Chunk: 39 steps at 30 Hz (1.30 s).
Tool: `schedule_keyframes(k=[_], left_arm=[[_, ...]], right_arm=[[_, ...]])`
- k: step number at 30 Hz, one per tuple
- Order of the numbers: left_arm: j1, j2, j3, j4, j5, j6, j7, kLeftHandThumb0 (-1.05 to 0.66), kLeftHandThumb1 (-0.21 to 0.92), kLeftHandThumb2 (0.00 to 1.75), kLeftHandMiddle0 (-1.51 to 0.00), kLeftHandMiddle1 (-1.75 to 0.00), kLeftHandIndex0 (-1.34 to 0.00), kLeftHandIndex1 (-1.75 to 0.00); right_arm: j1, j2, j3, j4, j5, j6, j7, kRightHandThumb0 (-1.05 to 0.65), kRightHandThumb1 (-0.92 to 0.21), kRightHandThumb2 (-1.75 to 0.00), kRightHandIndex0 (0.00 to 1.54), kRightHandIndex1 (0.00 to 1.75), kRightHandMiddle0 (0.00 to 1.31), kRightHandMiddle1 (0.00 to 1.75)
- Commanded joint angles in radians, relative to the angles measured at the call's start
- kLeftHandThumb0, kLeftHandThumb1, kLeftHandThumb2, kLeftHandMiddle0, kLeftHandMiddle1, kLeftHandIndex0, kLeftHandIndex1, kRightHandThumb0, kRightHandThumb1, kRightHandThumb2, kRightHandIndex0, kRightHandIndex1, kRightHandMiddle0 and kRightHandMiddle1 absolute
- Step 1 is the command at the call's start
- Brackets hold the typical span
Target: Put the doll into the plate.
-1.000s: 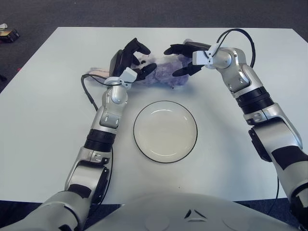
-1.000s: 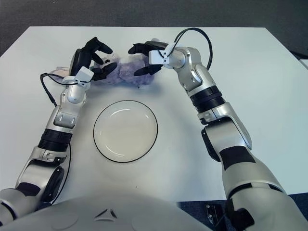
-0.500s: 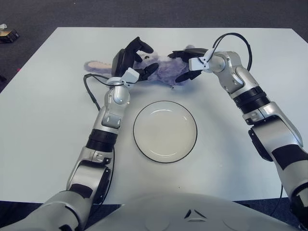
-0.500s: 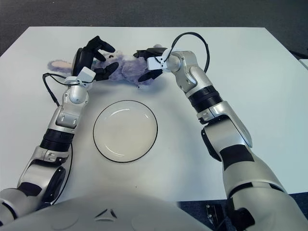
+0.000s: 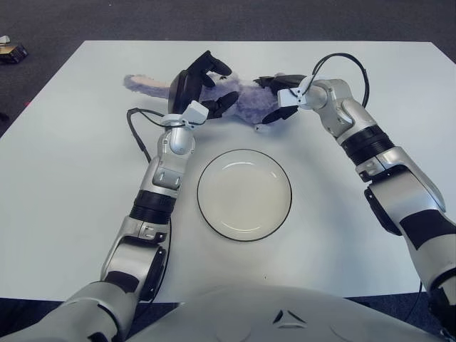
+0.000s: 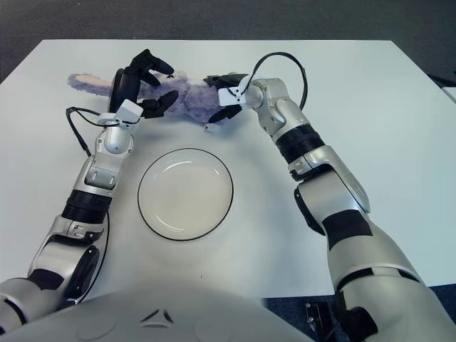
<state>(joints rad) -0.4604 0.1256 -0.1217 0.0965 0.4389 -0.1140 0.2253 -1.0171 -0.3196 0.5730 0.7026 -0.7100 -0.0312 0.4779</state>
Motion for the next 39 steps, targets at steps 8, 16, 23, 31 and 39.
schedule_keyframes(k=[8, 16, 23, 31, 39], left_arm=[[0.002, -0.006, -0.001, -0.02, 0.004, -0.01, 0.007, -0.01, 0.54, 0.77, -0.66, -1.5, -0.66, -1.13], [0.004, -0.011, -0.002, -0.024, 0.005, -0.014, 0.013, -0.01, 0.53, 0.77, -0.67, -1.5, -0.66, -1.13], [0.006, -0.014, -0.001, -0.018, 0.004, -0.023, 0.019, -0.01, 0.53, 0.78, -0.67, -1.51, -0.67, -1.12], [0.009, -0.016, 0.004, -0.015, -0.001, -0.032, 0.023, -0.01, 0.53, 0.78, -0.66, -1.51, -0.67, -1.12], [0.013, -0.019, 0.008, -0.019, -0.008, -0.029, 0.022, -0.01, 0.52, 0.8, -0.66, -1.53, -0.67, -1.13]], right_arm=[[-0.002, 0.051, 0.08, 0.156, -0.104, 0.066, -0.122, -0.97, -0.92, -0.37, 0.06, 0.01, 0.05, 0.06], [-0.012, 0.072, 0.149, 0.209, -0.2, 0.147, -0.202, -0.94, -0.92, -0.41, 0.09, 0.01, 0.08, 0.06], [-0.006, 0.087, 0.197, 0.27, -0.255, 0.168, -0.301, -0.93, -0.92, -0.42, 0.13, 0.01, 0.16, 0.08], [-0.007, 0.094, 0.222, 0.326, -0.275, 0.151, -0.423, -0.87, -0.92, -0.4, 0.36, 0.05, 0.39, 0.12], [0.017, 0.097, 0.231, 0.372, -0.281, 0.128, -0.659, -0.64, -0.92, -0.32, 0.58, 0.09, 0.52, 0.17]])
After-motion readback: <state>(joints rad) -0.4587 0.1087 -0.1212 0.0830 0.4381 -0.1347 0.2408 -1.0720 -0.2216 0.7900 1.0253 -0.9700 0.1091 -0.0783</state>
